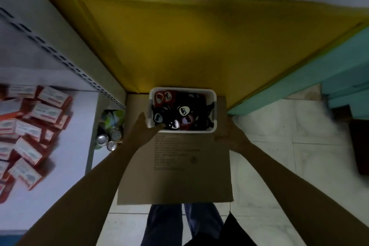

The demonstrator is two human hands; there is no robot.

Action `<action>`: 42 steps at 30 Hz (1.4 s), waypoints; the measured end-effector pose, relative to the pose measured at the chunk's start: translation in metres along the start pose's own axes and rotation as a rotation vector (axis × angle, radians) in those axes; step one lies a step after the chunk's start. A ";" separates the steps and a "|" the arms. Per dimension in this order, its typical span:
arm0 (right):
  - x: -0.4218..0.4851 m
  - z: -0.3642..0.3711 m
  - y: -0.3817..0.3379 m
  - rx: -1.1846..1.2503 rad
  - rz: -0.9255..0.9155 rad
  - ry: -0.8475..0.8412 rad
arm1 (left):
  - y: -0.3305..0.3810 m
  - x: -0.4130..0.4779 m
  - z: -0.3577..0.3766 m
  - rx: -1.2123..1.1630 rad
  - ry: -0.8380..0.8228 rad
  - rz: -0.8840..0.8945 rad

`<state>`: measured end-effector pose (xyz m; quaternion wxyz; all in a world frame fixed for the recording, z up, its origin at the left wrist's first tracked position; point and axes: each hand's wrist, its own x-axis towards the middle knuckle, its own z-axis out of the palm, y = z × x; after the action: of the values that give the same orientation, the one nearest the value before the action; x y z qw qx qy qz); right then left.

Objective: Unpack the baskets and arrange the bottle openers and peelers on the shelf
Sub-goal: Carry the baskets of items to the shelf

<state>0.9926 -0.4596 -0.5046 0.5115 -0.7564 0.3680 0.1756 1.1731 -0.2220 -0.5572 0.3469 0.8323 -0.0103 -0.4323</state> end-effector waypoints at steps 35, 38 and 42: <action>-0.202 0.114 0.127 0.788 0.755 0.318 | -0.017 -0.097 0.097 0.320 -0.641 -0.026; -0.260 0.146 0.161 0.954 0.799 0.407 | -0.021 -0.132 0.132 0.544 -0.745 0.105; -0.339 0.186 0.210 1.134 0.804 0.492 | -0.038 -0.194 0.181 0.763 -0.861 0.286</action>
<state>0.6328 -0.2067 -0.4995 0.6228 -0.1999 0.7552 -0.0424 0.9097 -0.2347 -0.5113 0.0426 0.6381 -0.4169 -0.6459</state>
